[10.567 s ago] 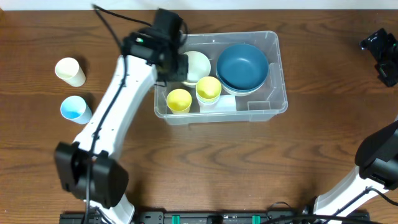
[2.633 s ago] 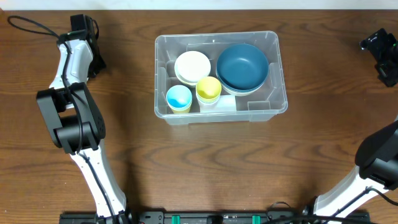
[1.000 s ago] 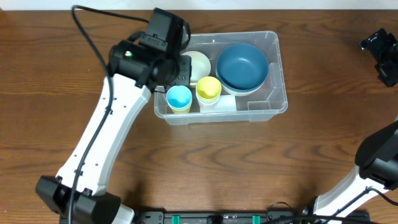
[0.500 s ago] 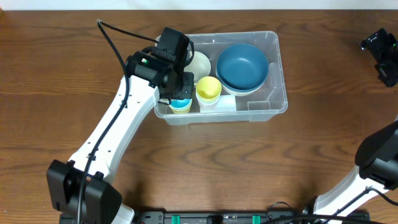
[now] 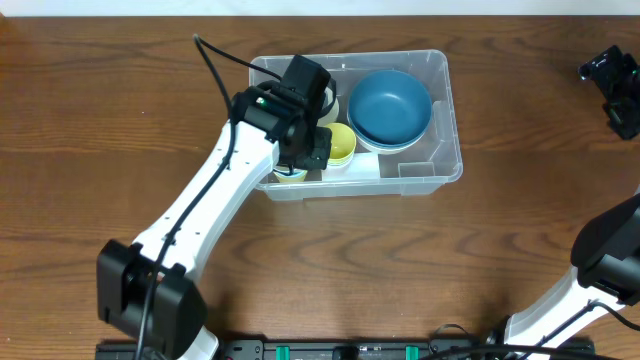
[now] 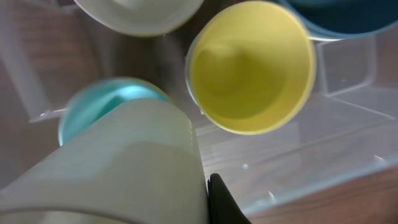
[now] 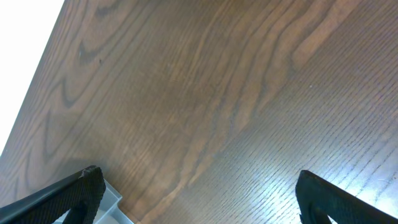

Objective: Pack container
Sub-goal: 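Lower the white cup into the blue cup and release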

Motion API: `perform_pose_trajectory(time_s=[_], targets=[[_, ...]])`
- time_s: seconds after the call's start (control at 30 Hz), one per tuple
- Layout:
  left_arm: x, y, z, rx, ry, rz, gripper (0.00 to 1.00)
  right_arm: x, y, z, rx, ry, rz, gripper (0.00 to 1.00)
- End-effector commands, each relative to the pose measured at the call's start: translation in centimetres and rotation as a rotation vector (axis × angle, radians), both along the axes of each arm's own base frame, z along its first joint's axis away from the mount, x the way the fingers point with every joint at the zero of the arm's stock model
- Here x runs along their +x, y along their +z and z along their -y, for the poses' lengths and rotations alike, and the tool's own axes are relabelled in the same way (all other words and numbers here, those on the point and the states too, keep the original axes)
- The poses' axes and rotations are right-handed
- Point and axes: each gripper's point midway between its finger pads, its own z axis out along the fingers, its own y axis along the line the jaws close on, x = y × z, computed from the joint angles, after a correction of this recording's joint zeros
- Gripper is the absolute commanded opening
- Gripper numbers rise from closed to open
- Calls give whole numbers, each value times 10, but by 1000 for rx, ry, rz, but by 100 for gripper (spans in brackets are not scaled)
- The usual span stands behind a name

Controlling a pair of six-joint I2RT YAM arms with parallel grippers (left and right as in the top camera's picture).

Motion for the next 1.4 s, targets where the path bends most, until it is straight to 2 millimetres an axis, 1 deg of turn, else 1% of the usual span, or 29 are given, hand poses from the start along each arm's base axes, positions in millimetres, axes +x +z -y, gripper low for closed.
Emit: perform_pose_trajectory(time_s=[0.0,0.23,0.37,0.57,0.6,0.7,0.77,0.8,0.87,0.97,1.07,1.2,1.3,1.37], targets=[[1,-7,-5,27,-1,-8,6,1,1,-1,2,-5,3,99],[-4,-8,-10,52,3,-26,6,1,1,-1,2,-5,3,99],[-3,-9,-18,97,14,-18,6,1,1,-1,2,-5,3,99],[-2,-9,-21,110,17,-12,6,1,1,-1,2,-5,3,99],[-2,-9,-21,114,18,-10,9,1,1,-1,2,-5,3,99],[-1,-9,-21,116,19,-8,30,1,1,-1,2,-5,3,99],[-1,-9,-21,115,19,-8,47,1,1,-1,2,-5,3,99],[-1,-9,-22,117,19,-7,53,1,1,-1,2,-5,3,99],[-1,-9,-22,118,19,-5,59,1,1,-1,2,-5,3,99],[1,-9,-21,116,20,0,61,1,1,-1,2,-5,3,99],[2,-9,-21,116,22,5,61,1,1,-1,2,-5,3,99],[3,-8,-27,144,30,18,62,1,1,-1,2,-5,3,99],[1,0,-33,150,41,19,61,1,1,-1,2,-5,3,99],[-1,11,-39,145,54,30,61,1,1,-1,2,-5,3,99]])
